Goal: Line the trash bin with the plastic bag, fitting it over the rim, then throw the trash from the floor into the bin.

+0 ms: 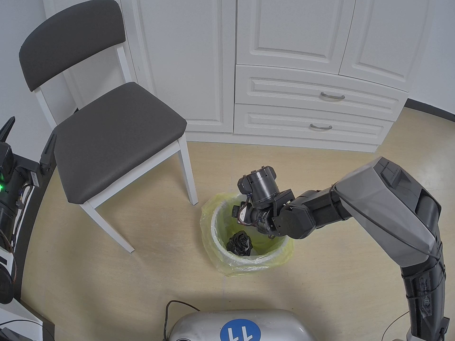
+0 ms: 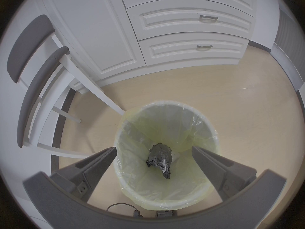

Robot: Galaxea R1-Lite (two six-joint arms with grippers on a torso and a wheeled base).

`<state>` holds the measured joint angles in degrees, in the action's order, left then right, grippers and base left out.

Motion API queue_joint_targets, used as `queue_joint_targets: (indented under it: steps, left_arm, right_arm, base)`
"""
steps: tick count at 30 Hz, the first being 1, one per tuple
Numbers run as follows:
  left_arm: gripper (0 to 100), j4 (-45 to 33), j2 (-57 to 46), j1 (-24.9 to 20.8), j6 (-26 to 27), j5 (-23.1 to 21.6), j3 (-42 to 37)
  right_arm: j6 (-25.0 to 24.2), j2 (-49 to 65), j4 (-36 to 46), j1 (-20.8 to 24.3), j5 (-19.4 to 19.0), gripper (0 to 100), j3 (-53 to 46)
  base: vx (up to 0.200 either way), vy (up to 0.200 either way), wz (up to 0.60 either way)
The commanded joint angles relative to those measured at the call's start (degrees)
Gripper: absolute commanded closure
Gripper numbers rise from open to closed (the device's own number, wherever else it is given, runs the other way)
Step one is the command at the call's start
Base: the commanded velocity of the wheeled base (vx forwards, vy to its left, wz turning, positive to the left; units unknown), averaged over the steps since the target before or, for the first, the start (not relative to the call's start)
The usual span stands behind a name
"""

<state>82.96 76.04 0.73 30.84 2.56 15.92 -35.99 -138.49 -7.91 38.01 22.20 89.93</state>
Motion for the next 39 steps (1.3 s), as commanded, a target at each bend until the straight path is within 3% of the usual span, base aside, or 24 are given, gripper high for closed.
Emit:
queue_joint_targets:
  steps: [1, 2, 3, 8, 19, 21, 23, 30, 34, 39]
  left_arm:
    - [0, 0.01, 1.83, -3.54, 0.45, 0.43, -0.89]
    - [0, 0.01, 1.83, -3.54, 0.45, 0.43, -0.89]
    - [0, 0.01, 2.35, -6.62, 0.36, 0.69, -1.33]
    - [0, 0.01, 2.53, -9.34, 0.10, 0.60, -2.21]
    - [0, 0.01, 3.06, -8.64, -1.49, 0.16, -1.16]
    - [0, 0.01, 3.06, -8.64, -1.57, 0.16, -1.16]
    - [0, -0.08, 3.41, -8.64, -2.01, -0.01, -1.24]
    - [0, 0.45, 5.17, -8.91, -3.60, -0.10, -1.07]
    - [0, 0.45, 5.25, -9.08, -3.60, -0.10, -1.16]
    - [0, 0.54, 7.89, -9.08, -3.95, -0.01, -0.54]
  right_arm:
    - [0.04, 1.02, 0.00, 1.36, 0.65, 0, -1.34]
    - [0.04, 1.02, 0.00, 1.36, 0.65, 0, -1.34]
    - [0.13, 2.08, -0.26, 1.45, 0.74, 0, -2.65]
    - [3.99, 6.56, -4.83, 1.36, 1.62, 0, -8.54]
    - [18.50, 13.59, -31.73, -3.82, -0.40, 0, -31.57]
    - [18.85, 13.68, -32.25, -4.00, -0.49, 0, -31.92]
    - [23.24, 15.70, -47.81, -6.98, -3.65, 0, -41.94]
    - [31.50, 14.38, -81.74, -15.25, -7.96, 0, -60.84]
    - [34.32, 14.91, -82.09, -19.47, -8.75, 0, -67.78]
    - [33.35, 21.15, -82.09, -22.63, -8.84, 0, -71.12]
  base:
    - [0.000, 0.000, 0.00]
    - [0.000, 0.000, 0.00]
    - [0.000, 0.000, 0.00]
    - [0.000, 0.000, 0.00]
    - [0.000, 0.000, 0.00]
    - [0.000, 0.000, 0.00]
    - [0.000, 0.000, 0.00]
    - [0.000, 0.000, 0.00]
    - [0.000, 0.000, 0.00]
    - [0.000, 0.000, 0.00]
